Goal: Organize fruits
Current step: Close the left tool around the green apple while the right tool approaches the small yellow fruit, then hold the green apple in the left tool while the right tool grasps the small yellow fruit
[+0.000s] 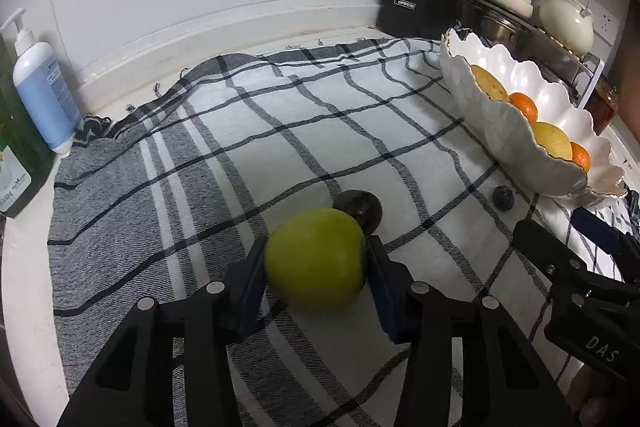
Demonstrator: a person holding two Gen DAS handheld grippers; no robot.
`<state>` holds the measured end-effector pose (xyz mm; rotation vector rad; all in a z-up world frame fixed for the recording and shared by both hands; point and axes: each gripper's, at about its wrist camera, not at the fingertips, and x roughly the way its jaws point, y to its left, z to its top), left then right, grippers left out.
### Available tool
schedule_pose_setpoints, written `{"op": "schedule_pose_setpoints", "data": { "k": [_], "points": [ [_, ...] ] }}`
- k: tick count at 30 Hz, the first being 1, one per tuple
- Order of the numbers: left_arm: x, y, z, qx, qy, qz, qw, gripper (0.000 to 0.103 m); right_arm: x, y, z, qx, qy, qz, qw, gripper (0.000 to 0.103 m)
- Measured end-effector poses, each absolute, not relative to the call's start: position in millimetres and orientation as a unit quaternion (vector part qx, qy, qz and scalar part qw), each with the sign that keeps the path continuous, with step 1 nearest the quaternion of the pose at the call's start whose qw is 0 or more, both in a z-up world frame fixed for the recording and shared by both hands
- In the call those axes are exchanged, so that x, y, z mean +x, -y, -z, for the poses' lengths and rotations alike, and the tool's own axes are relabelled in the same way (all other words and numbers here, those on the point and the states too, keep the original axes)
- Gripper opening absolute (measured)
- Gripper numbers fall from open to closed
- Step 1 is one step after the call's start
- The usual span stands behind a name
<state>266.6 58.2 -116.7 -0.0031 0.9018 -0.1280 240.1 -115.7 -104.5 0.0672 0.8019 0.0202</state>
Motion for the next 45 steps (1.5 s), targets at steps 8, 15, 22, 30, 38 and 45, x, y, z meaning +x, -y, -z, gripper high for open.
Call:
{"op": "schedule_pose_setpoints", "data": {
  "k": [8,15,22,30,38,45],
  "points": [
    [257.3,-63.7,109.1,-0.002,-0.431,0.060,0.900,0.047,228.3,103.0,102.0,0.016,-0.389,-0.040,0.920,0.094],
    [230.1,-72.0,100.5,-0.003,-0.421,0.050,0.906,0.047,209.3,97.4,98.8,0.010,-0.383,-0.065,0.921,0.093],
    [202.0,-83.3,98.9,-0.010,-0.419,0.039,0.907,0.047,189.3,85.9,100.6,0.000,-0.384,-0.095,0.918,0.082],
    [182.9,-97.6,102.4,-0.021,-0.421,0.028,0.907,0.047,179.0,69.9,109.8,-0.005,-0.395,-0.132,0.909,0.053],
    [178.4,-104.2,102.7,-0.026,-0.419,0.025,0.907,0.047,177.1,60.4,117.2,-0.012,-0.405,-0.141,0.903,0.032],
    [177.1,-103.8,103.0,-0.027,-0.420,0.027,0.907,0.047,178.2,60.6,118.7,-0.009,-0.414,-0.148,0.898,0.026]
  ]
}}
